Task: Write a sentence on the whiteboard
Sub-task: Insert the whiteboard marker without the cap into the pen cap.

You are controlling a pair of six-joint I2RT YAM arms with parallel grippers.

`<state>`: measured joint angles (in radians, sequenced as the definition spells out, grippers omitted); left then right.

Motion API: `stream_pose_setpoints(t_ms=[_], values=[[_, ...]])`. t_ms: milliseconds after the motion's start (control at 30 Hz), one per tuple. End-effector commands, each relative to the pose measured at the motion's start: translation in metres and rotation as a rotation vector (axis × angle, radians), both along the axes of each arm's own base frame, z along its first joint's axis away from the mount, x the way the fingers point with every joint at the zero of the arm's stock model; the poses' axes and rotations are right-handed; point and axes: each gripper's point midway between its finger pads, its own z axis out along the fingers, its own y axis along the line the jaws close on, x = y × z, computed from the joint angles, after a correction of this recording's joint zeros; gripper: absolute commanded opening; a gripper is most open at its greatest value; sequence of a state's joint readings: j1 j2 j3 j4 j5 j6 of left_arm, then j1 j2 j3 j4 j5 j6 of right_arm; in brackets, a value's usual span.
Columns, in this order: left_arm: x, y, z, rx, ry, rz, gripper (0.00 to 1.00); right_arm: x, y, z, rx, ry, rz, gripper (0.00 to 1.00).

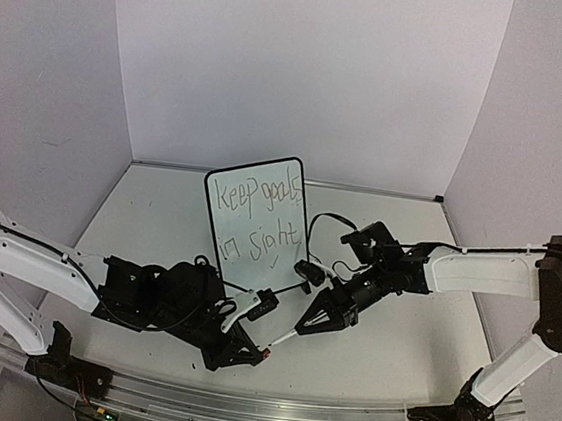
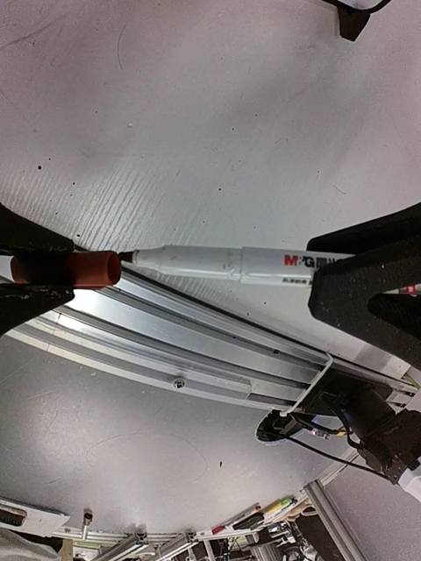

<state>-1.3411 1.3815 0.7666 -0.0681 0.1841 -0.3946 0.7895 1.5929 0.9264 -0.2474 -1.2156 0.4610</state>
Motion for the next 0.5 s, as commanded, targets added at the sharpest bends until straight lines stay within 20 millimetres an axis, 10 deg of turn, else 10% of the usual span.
stream_pose_setpoints(t_ms=[0,467], values=[[0.0044,-0.0141,0.0219,-0.073,-0.012,0.019,0.00,-0.0043,-0.0018,0.0117,0.049,-0.010,0.022,0.00],[0.0052,-0.0130,0.0225,-0.079,-0.012,0.028,0.00,-0.0045,-0.0021,0.0026,0.034,0.003,0.026,0.00]])
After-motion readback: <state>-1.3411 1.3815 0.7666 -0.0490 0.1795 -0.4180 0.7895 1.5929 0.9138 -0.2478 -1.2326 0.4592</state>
